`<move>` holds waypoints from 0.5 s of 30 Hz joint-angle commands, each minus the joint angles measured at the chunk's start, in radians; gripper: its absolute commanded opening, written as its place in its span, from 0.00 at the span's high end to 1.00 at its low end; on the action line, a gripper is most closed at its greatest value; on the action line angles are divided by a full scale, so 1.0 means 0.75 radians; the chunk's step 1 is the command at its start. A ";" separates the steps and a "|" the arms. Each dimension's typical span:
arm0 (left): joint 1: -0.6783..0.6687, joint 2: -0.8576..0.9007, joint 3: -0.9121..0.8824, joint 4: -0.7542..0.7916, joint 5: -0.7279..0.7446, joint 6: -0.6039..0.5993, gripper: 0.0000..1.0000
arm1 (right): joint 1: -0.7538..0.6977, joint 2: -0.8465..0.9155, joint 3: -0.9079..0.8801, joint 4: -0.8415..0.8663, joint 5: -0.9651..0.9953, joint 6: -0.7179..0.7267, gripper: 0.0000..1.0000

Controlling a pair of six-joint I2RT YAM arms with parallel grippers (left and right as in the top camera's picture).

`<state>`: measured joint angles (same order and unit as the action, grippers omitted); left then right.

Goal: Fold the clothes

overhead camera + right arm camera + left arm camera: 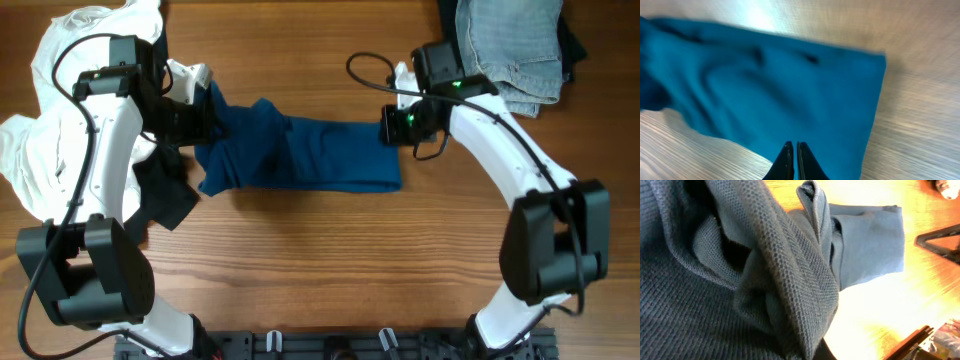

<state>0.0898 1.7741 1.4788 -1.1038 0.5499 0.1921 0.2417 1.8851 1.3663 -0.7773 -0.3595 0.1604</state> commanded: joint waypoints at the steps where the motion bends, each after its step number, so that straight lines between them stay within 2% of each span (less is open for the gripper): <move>1: 0.003 -0.034 0.019 -0.005 -0.027 -0.029 0.96 | 0.002 0.072 -0.053 0.049 -0.116 0.031 0.96; 10: -0.063 -0.056 0.100 -0.031 -0.026 -0.058 0.96 | 0.002 0.251 -0.071 0.112 -0.125 0.066 0.96; 15: -0.203 -0.115 0.160 0.017 -0.026 -0.116 0.96 | -0.007 0.325 -0.071 0.113 -0.121 0.066 0.96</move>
<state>0.0170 1.7596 1.5433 -1.1217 0.5190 0.1490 0.2356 2.0499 1.3231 -0.6945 -0.4656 0.1951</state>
